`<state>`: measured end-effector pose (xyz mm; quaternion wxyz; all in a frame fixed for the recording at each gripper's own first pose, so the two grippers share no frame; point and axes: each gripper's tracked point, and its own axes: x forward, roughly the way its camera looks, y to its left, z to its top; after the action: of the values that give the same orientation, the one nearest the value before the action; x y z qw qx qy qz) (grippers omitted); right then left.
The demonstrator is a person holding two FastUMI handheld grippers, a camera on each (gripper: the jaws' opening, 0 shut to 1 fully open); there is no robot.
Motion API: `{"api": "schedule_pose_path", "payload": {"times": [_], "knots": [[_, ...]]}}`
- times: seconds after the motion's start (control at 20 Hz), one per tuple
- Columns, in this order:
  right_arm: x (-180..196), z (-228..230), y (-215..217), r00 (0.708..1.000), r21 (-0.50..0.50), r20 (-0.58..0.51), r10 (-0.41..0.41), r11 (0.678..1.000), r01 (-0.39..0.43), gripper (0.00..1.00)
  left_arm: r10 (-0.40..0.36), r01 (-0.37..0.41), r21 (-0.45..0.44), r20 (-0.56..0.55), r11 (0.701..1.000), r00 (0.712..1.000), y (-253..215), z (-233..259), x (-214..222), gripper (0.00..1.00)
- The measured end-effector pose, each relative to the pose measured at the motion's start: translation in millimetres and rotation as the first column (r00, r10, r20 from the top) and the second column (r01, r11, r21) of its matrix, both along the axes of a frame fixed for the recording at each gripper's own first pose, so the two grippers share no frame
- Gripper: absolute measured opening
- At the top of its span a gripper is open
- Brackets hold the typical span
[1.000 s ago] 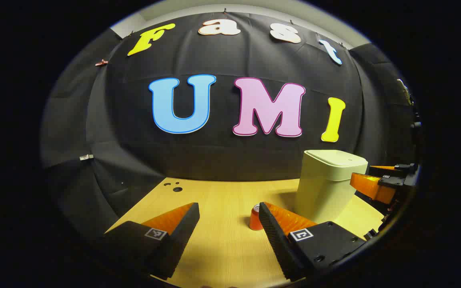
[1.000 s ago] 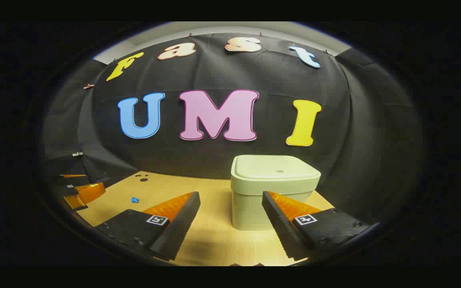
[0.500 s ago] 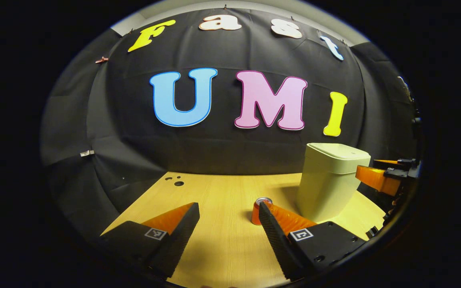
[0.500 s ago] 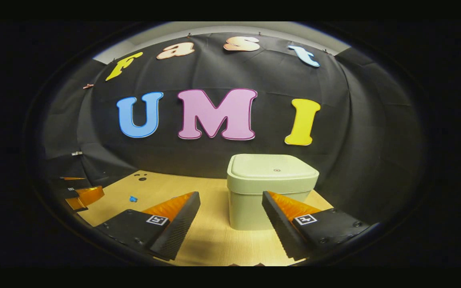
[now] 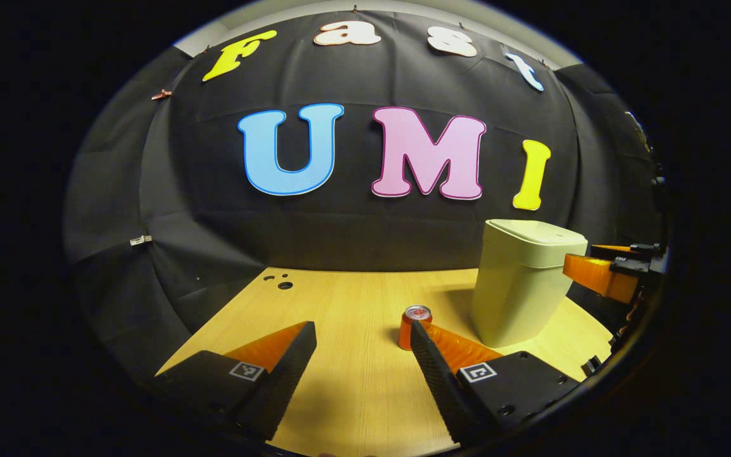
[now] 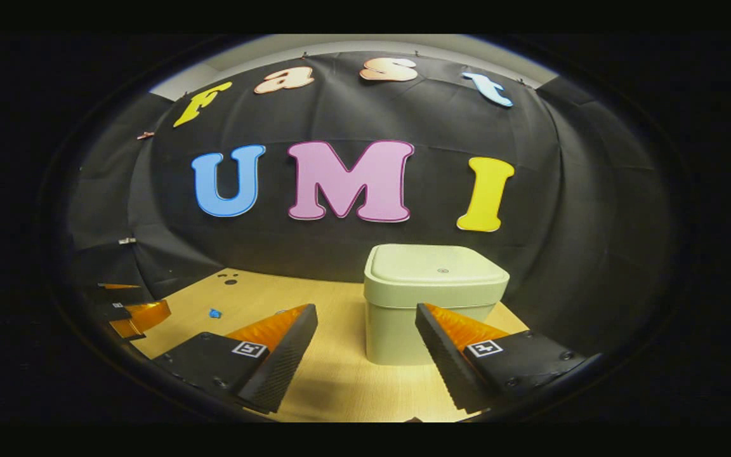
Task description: Press the lid of the desktop garbage bin to open it, pick up the crumpled paper on the desktop and throw it into the bin, then pick up the pop can on the desktop and drop it into the bin, and finally close the garbage bin lid.
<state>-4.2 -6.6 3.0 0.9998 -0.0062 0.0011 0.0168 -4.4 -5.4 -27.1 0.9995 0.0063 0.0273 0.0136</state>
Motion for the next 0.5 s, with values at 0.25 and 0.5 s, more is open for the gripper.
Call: {"api": "schedule_pose_path", "payload": {"times": [0.25, 0.5], "knots": [[-0.5, 8.5, -2.9, 1.000, -0.014, 0.016, 0.006, 1.000, -0.006, 0.73, 0.000, 0.000, 0.004, -0.004, 1.000, 1.000, -3.8, -3.5, -0.4, 0.96], [0.8, 5.8, -2.1, 0.999, -0.020, -0.004, 0.043, 0.999, -0.044, 0.51, -0.008, 0.008, 0.012, -0.014, 1.000, 1.000, -8.2, -7.4, 0.2, 0.95]]}}
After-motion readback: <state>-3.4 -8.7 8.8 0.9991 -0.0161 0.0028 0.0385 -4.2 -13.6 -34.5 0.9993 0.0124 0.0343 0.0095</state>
